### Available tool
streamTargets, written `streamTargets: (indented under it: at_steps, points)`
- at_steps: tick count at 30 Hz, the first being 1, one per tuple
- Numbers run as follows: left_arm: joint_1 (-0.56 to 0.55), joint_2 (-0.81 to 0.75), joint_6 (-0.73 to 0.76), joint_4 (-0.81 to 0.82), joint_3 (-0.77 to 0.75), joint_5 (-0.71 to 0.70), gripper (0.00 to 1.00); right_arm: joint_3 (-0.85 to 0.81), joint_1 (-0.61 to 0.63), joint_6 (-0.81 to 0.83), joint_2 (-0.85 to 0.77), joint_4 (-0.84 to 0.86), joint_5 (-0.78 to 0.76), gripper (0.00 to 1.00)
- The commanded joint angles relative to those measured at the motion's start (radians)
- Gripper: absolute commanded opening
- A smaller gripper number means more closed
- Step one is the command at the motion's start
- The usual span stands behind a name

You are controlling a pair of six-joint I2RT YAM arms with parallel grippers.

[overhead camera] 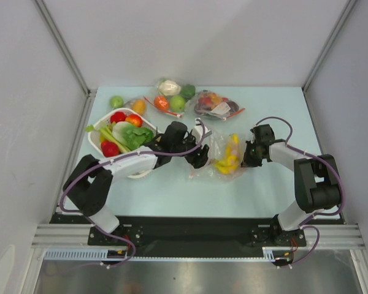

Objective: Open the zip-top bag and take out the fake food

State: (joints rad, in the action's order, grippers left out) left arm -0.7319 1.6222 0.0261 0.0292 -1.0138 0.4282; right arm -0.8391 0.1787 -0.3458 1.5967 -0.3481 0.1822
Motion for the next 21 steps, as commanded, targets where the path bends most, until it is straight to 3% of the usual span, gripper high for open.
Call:
streamTargets:
  at_steps: [1,14,16,21]
  points:
    - [-0.015,0.031,0.051,0.043,-0.019,0.067,0.7,-0.014,-0.004,0.013,-0.02,-0.035,-0.007,0.0]
    - [-0.038,0.165,0.086,0.032,-0.117,0.06,0.79,-0.008,-0.005,0.013,-0.018,-0.045,-0.006,0.0]
    - [-0.044,0.174,0.086,0.031,-0.124,0.072,0.75,-0.009,-0.005,0.011,-0.014,-0.043,-0.006,0.0]
    - [-0.05,0.192,0.078,0.02,-0.112,0.095,0.46,-0.009,-0.01,0.014,-0.012,-0.043,-0.024,0.0]
